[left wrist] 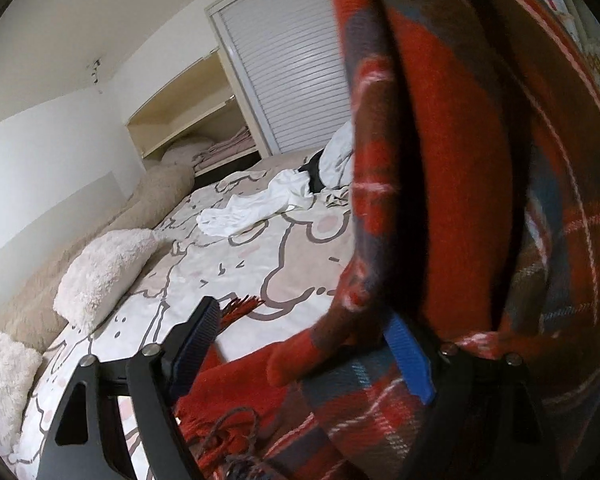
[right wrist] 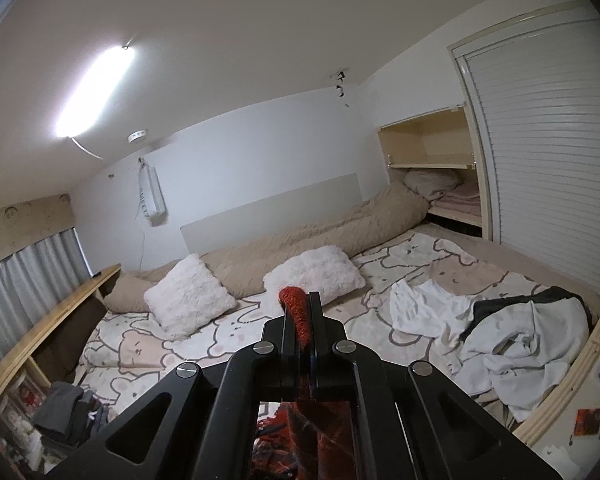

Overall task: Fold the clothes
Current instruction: 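Grasp a fringed corner of the blanket with the left gripper while the right gripper holds another corner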

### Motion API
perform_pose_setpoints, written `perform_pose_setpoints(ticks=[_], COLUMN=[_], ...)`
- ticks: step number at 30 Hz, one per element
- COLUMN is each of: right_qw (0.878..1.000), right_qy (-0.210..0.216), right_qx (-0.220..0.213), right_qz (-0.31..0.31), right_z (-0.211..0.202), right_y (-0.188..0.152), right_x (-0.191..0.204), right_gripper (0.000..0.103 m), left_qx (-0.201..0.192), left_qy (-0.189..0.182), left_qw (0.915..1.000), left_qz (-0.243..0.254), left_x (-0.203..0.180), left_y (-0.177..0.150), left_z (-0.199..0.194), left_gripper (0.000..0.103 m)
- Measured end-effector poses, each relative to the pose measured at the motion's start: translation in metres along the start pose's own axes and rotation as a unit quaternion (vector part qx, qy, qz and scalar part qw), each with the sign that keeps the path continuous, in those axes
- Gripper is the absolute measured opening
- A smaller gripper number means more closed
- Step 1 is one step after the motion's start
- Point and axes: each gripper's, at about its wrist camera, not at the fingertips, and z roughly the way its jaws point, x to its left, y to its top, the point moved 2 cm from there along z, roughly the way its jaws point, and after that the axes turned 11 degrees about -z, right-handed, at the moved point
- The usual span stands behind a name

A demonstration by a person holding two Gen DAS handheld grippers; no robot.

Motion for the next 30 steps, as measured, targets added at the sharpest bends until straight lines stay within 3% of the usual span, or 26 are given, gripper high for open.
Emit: perform_pose_setpoints(ticks=[4, 6, 9, 11, 13, 18, 21, 25, 30], right_qw=[1.0, 1.0, 1.0, 1.0, 1.0, 1.0, 1.0, 1.0, 0.998], right_qy=[0.006, 0.009, 0.015, 0.015, 0.012, 0.005, 0.005, -0.003, -0.01], right_qx=[0.005, 0.005, 0.006, 0.008, 0.009, 0.012, 0.015, 0.022, 0.036], right_qz=[-0.002, -0.004, -0.005, -0.008, -0.01, -0.007, -0.008, -0.018, -0.049], right_z=[0.002, 0.001, 0.001, 0.001, 0.001, 0.003, 0.005, 0.009, 0.018], right_y=[0.003, 0.004, 0.005, 0.004, 0.003, 0.005, 0.006, 0.008, 0.014], right_x=[0.001, 0.002, 0.003, 0.004, 0.004, 0.0, 0.0, 0.006, 0.023], right_gripper=[0.003, 0.003, 0.003, 0.003, 0.003, 0.003, 0.003, 0.003, 0.003], left_qx=[-0.002, 0.008, 0.031, 0.045, 0.054, 0.046, 0.018, -0.036, -0.102], left_qy=[-0.009, -0.013, -0.012, -0.017, -0.02, 0.009, 0.051, 0.114, 0.202], left_qw=[0.9997, 0.9994, 0.9992, 0.9988, 0.9983, 0.9942, 0.9815, 0.9485, 0.9186], left_qz=[0.022, 0.03, 0.023, 0.011, -0.011, -0.096, -0.184, -0.294, -0.324], left_x=[-0.012, -0.015, -0.01, -0.006, 0.002, 0.042, 0.091, 0.165, 0.229], left_y=[-0.002, -0.003, -0.005, -0.006, -0.007, 0.007, 0.025, 0.049, 0.082], left_z=[-0.003, 0.002, 0.014, 0.019, 0.018, -0.002, -0.029, -0.086, -0.178], left_gripper=[0.075, 0.066, 0.044, 0.017, 0.006, 0.004, 0.004, 0.003, 0.003])
